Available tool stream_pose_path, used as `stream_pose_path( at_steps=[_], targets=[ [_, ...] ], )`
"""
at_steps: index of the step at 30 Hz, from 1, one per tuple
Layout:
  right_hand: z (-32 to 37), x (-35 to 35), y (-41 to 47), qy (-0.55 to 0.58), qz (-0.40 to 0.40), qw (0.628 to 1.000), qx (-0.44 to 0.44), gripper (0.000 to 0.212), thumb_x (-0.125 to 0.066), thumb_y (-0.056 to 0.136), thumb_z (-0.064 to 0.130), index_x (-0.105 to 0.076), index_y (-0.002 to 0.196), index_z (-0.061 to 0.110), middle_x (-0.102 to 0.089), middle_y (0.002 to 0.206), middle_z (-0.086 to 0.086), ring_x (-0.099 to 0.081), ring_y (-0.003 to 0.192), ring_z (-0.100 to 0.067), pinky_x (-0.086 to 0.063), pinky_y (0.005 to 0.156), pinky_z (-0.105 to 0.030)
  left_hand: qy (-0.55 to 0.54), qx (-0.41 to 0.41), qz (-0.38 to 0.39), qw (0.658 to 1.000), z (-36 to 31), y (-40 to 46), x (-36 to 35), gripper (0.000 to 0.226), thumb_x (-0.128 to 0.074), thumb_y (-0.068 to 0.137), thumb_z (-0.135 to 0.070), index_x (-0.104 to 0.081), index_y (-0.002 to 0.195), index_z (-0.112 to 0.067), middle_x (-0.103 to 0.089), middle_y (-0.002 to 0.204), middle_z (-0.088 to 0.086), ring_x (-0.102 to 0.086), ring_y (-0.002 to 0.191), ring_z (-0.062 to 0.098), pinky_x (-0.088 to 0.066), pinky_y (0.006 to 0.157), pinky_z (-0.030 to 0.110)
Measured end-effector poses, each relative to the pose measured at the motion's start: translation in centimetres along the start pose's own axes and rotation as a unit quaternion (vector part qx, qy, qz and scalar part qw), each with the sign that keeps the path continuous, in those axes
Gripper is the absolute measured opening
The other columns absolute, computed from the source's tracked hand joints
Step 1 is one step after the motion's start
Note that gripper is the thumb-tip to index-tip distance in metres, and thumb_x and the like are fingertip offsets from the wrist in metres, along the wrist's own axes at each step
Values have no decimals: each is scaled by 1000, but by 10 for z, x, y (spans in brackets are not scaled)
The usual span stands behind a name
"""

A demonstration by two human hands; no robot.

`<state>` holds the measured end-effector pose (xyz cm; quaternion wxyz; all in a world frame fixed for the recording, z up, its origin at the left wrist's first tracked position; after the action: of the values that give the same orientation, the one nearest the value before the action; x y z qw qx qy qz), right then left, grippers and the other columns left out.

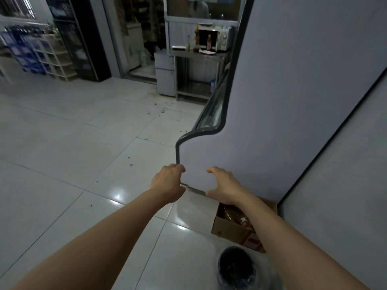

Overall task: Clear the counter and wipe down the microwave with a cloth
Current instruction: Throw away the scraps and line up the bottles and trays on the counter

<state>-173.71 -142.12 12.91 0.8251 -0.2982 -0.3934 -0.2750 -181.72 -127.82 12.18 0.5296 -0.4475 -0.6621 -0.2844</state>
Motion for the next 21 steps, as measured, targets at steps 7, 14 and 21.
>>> stream_pose_path(
  at_steps=[7,14,21],
  targets=[
    [87,-3,40,-12,-17,999,43,75,-68,83,31,-27,145,21,-31,150,-2,-27,138,-21,-31,108,-36,-11,23,-29,999,74,8,52,57,-66,86,-24,-42,137,-19,-48,137,3,-48,123,23,-45,98,34],
    [189,-17,104,-38,-39,997,59,79,-72,80,34,-28,144,21,-32,149,-1,-29,137,-20,-32,109,-36,-8,24,-39,999,179,41,107,56,-63,86,-21,-41,137,-19,-47,138,2,-47,124,23,-42,97,34],
    [282,-25,163,-53,-53,994,74,77,-69,83,30,-26,146,22,-31,150,0,-26,138,-20,-32,109,-36,-11,17,-48,999,272,76,164,54,-60,84,-18,-41,135,-21,-49,132,-1,-50,118,21,-43,88,31]
  ],
)
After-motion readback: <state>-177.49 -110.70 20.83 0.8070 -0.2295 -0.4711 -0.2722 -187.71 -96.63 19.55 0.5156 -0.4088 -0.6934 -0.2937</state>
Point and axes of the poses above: each hand's wrist, its own y-axis towards the middle knuckle, its own x-axis out of the back of the hand, z = x × y, the point moved 3 cm from there along y, towards the middle knuckle
